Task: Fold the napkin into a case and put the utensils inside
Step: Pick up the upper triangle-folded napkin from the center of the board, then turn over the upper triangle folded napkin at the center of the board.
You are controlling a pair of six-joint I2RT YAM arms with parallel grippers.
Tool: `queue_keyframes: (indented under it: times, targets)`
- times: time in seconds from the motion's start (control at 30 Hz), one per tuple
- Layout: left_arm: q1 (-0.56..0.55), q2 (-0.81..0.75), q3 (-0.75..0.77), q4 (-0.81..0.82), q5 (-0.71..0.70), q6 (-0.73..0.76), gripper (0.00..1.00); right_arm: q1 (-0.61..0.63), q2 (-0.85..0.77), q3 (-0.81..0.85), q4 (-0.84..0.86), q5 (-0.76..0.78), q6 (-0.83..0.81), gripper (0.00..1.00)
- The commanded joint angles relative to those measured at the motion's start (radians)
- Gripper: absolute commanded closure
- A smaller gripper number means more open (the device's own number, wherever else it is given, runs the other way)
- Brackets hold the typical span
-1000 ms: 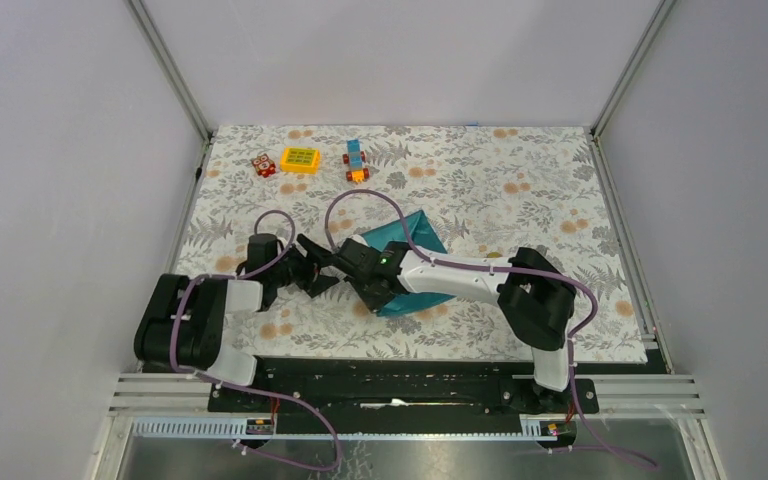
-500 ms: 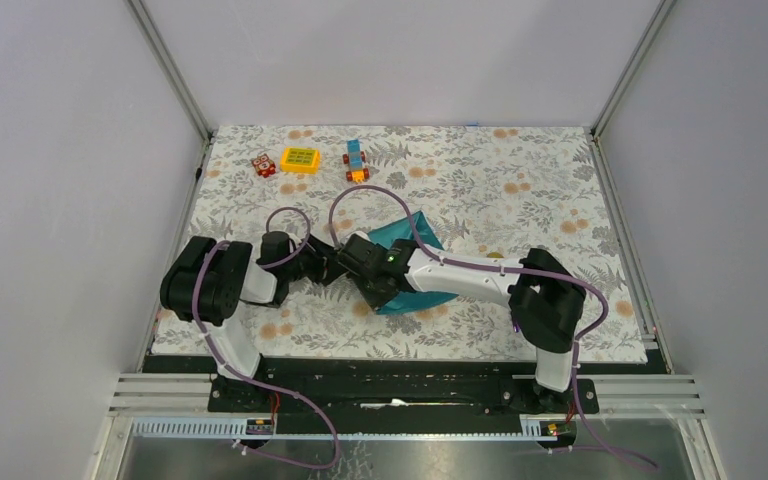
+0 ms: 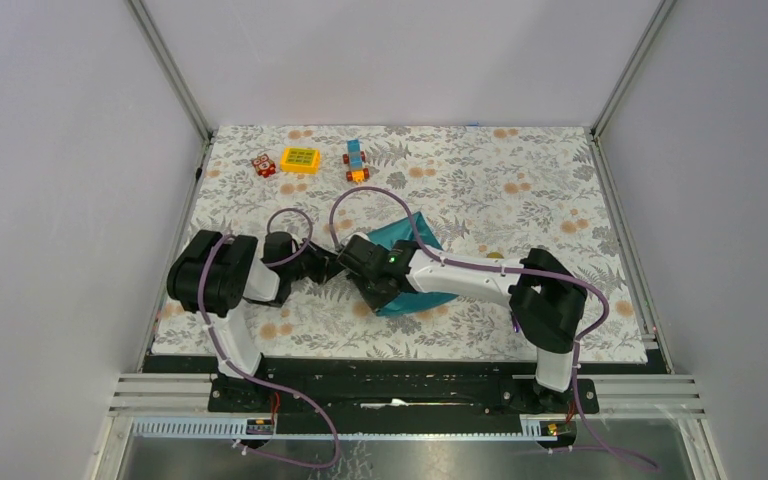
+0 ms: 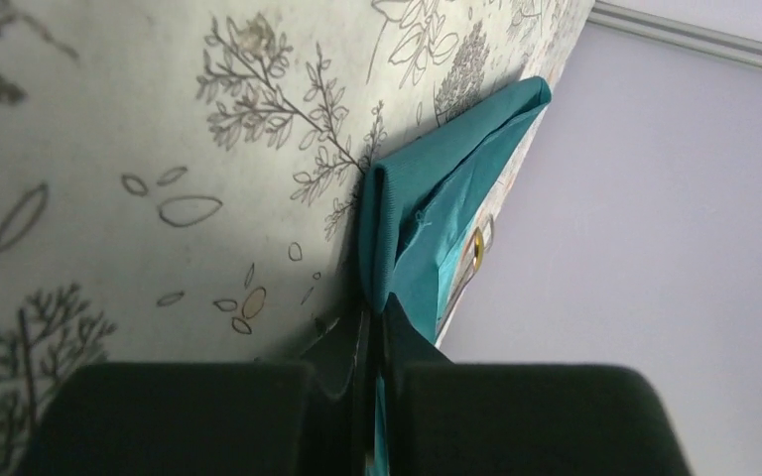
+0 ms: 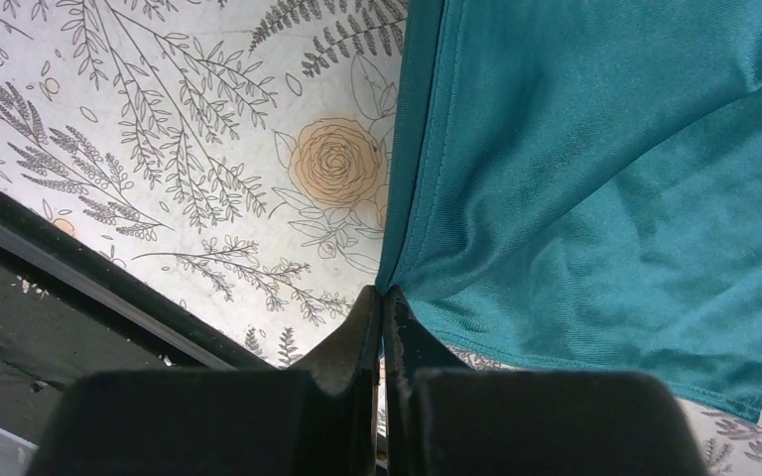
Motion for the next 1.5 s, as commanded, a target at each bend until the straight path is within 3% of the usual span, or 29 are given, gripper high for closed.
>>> queue_keyframes:
  times: [0.0, 0.17, 0.3, 0.43, 0.53, 0.63, 0.73, 0.97, 1.17, 1.37, 1.47]
  targets:
    - [0.019, -0.135, 0.032, -0.153, -0.043, 0.095, 1.00, -0.008, -0.050, -0.027, 0.056, -0.056, -0.014, 1.00]
    - [0.151, -0.386, 0.049, -0.498, -0.009, 0.225, 1.00, 0.017, -0.046, -0.014, 0.169, -0.211, 0.039, 1.00]
    - [0.362, -0.613, 0.138, -0.990, 0.029, 0.420, 1.00, 0.068, -0.007, 0.066, 0.275, -0.348, 0.099, 1.00]
    - [0.511, -0.766, 0.428, -1.473, -0.061, 0.693, 1.00, 0.105, 0.055, 0.172, 0.477, -0.549, 0.217, 1.00]
    - [0.528, -0.816, 0.646, -1.663, -0.187, 0.778, 1.00, 0.112, 0.096, 0.212, 0.710, -0.701, 0.366, 1.00]
    - [0.526, -0.823, 0.777, -1.701, -0.204, 0.807, 1.00, 0.109, 0.116, 0.187, 0.888, -0.777, 0.510, 1.00]
    - [0.483, -0.794, 0.815, -1.671, -0.266, 0.796, 1.00, 0.087, 0.134, 0.056, 1.102, -0.834, 0.642, 1.00]
    - [0.045, -0.570, 0.699, -1.470, -0.567, 0.683, 1.00, -0.040, 0.197, -0.303, 1.577, -0.892, 0.871, 1.00]
    - [-0.181, -0.275, 0.738, -1.338, -0.713, 0.632, 1.00, -0.163, 0.192, -0.599, 1.693, -0.881, 0.822, 1.00]
    - [-0.323, -0.085, 0.849, -1.286, -0.708, 0.624, 1.00, -0.268, 0.183, -0.782, 1.722, -0.893, 0.755, 1.00]
    - [-0.371, -0.024, 0.892, -1.284, -0.688, 0.640, 0.84, -0.297, 0.174, -0.842, 1.705, -0.880, 0.725, 0.97]
